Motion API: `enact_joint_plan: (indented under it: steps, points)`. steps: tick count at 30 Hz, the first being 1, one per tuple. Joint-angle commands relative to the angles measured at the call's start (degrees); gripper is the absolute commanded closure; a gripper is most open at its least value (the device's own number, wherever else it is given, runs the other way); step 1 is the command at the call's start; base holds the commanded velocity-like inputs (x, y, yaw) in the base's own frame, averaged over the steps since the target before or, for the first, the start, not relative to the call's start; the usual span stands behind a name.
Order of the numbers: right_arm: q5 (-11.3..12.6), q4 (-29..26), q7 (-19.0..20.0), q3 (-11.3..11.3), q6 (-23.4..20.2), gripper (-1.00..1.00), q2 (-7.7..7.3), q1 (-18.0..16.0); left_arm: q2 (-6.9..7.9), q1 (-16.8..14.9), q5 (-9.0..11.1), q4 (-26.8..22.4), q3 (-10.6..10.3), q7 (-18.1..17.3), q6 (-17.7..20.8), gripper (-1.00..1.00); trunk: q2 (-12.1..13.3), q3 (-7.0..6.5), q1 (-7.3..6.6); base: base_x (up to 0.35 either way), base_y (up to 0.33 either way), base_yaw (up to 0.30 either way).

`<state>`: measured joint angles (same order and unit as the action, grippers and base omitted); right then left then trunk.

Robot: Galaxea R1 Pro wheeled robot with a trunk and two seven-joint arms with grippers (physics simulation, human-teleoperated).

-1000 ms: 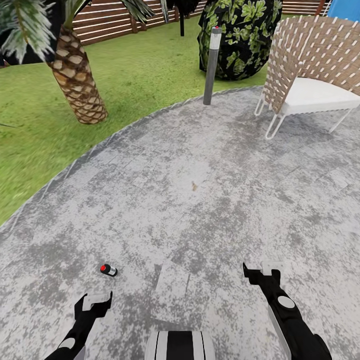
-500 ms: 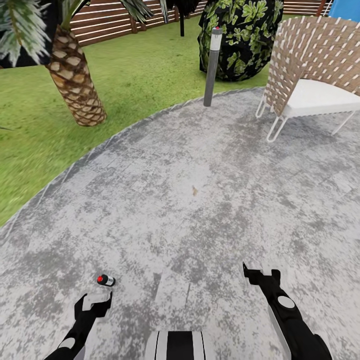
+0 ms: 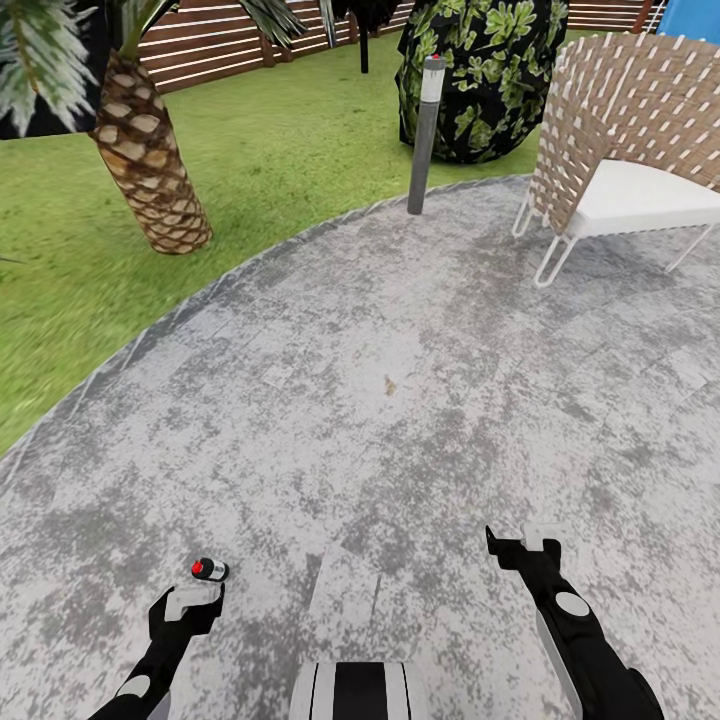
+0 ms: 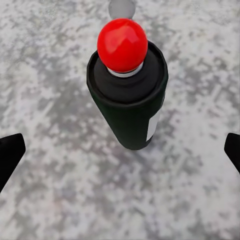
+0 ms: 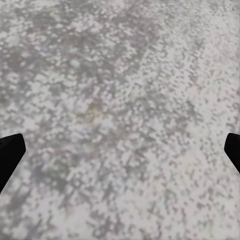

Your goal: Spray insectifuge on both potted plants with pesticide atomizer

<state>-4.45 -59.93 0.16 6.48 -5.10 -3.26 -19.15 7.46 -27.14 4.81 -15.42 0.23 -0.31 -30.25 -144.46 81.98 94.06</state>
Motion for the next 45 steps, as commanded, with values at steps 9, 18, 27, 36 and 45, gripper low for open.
enact_joint_plan:
  steps: [9, 18, 27, 36, 45]
  points:
    - [-0.5, -0.1, 0.0, 0.0, -0.4, -1.00, 0.01, 0.0, 0.01, 0.0, 0.5, 0.1, -0.1, 0.0, -0.2, -1.00, 0.0, 0.03, -0.01, 0.083, 0.000, 0.000]
    - [-0.5, -0.1, 0.0, 0.0, -0.4, -1.00, 0.01, 0.0, 0.08, 0.0, 0.5, 0.1, -0.1, 0.0, -0.2, -1.00, 0.0, 0.03, -0.01, 0.003, 0.000, 0.000]
    - [-0.5, -0.1, 0.0, 0.0, -0.4, -1.00, 0.01, 0.0, 0.10, 0.0, 0.5, 0.1, -0.1, 0.0, -0.1, -1.00, 0.0, 0.03, -0.01, 0.000, 0.000, 0.000]
    - [-0.5, -0.1, 0.0, 0.0, -0.4, -1.00, 0.01, 0.0, 0.10, 0.0, 0.5, 0.1, -0.1, 0.0, -0.2, -1.00, 0.0, 0.03, -0.01, 0.075, 0.000, 0.000]
    - [-0.5, -0.1, 0.0, 0.0, -0.4, -1.00, 0.01, 0.0, 0.11, 0.0, 0.5, 0.1, -0.1, 0.0, -0.2, -1.00, 0.0, 0.03, -0.01, 0.010, 0.000, 0.000]
